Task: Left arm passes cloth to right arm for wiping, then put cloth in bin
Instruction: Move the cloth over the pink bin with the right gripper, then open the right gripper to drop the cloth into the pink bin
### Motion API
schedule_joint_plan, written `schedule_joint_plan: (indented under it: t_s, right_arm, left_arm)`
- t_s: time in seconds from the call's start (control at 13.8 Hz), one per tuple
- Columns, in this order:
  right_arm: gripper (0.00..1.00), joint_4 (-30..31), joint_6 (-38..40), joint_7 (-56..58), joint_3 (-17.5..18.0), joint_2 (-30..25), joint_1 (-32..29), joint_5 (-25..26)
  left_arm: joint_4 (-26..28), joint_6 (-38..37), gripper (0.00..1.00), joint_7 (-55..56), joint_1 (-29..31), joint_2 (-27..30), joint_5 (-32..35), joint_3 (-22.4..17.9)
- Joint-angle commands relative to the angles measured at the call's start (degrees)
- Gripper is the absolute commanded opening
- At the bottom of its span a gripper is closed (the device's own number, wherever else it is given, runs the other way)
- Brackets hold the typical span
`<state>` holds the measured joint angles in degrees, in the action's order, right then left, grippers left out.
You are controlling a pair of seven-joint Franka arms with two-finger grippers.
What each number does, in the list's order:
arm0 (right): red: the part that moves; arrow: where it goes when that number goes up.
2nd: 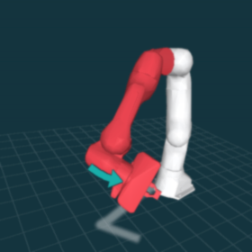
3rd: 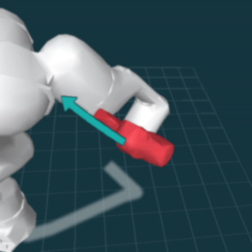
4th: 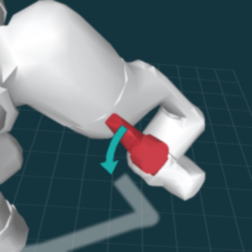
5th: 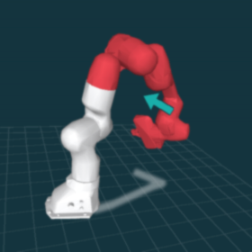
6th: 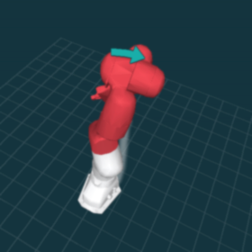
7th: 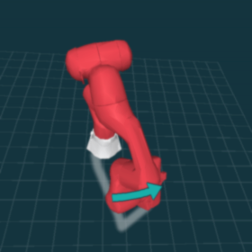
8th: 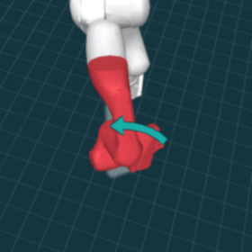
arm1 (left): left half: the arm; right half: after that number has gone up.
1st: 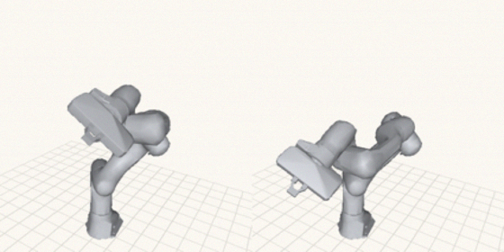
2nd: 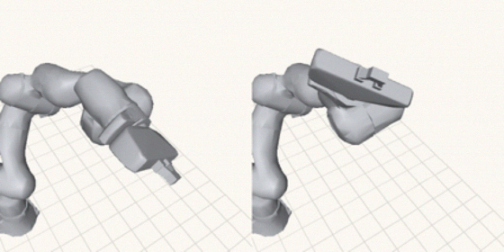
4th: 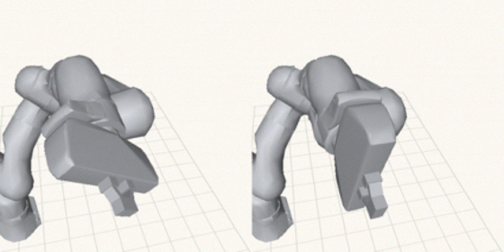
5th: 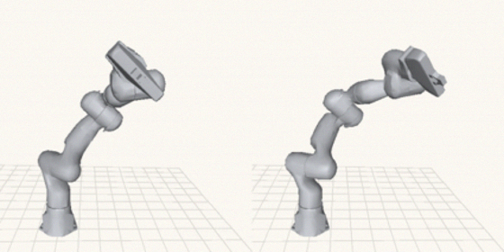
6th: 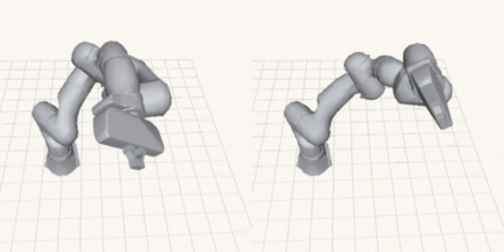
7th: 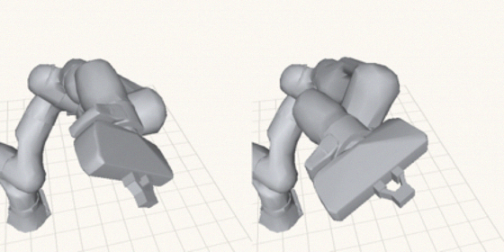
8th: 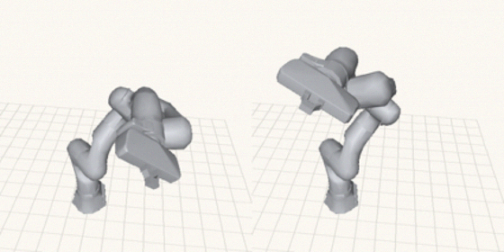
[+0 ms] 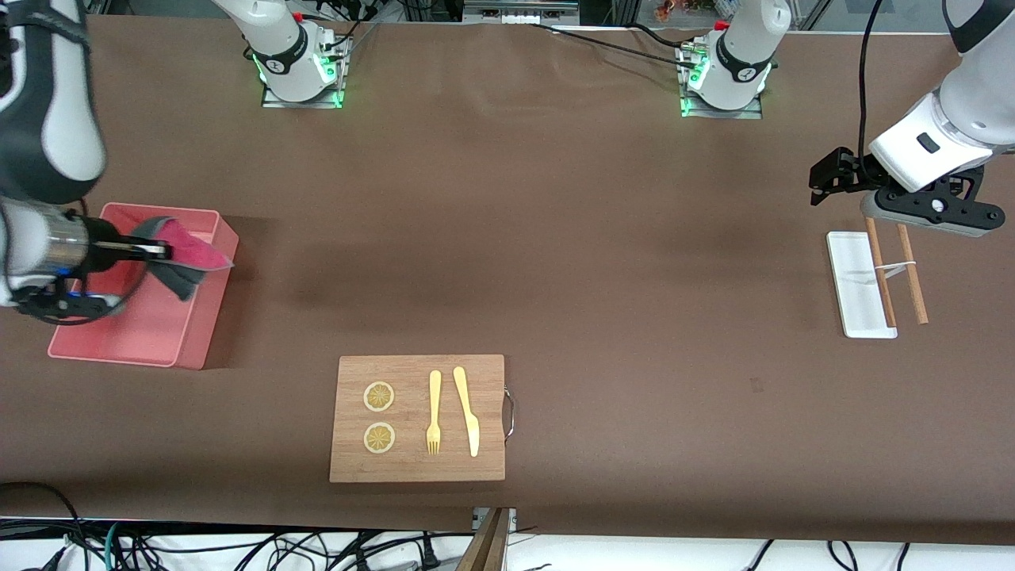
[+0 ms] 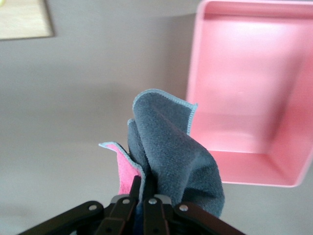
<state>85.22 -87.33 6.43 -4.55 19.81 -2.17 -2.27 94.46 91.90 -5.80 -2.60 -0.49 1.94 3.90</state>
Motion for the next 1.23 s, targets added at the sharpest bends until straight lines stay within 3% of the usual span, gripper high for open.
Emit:
schedule_joint_plan:
  t_s: [0.0, 0.43, 0.72, 1.16]
  right_arm:
    - [0.00, 0.56, 0.84, 9.45, -4.57, 0.58, -1.07, 0.60]
    - [0.00, 7.04, -3.27, 13.43, -10.38, 4.45, -1.52, 3.59]
    - [0.00, 13.03, -12.75, 14.57, -10.48, 6.73, -2.22, 3.59]
    - [0.00, 13.65, -24.28, 14.05, -10.48, 12.88, -1.96, 2.88]
  left_arm:
    - [-1.73, -1.37, 1.00, 0.53, -0.30, -0.66, 0.61, 0.14]
    - [-1.91, -1.55, 1.00, 0.61, -0.30, -1.01, 0.09, 0.14]
    - [-1.91, -1.55, 1.00, 0.44, -0.12, -1.01, 0.17, 0.41]
    - [-2.17, -1.55, 1.00, 0.35, -0.30, -1.09, 0.61, 0.41]
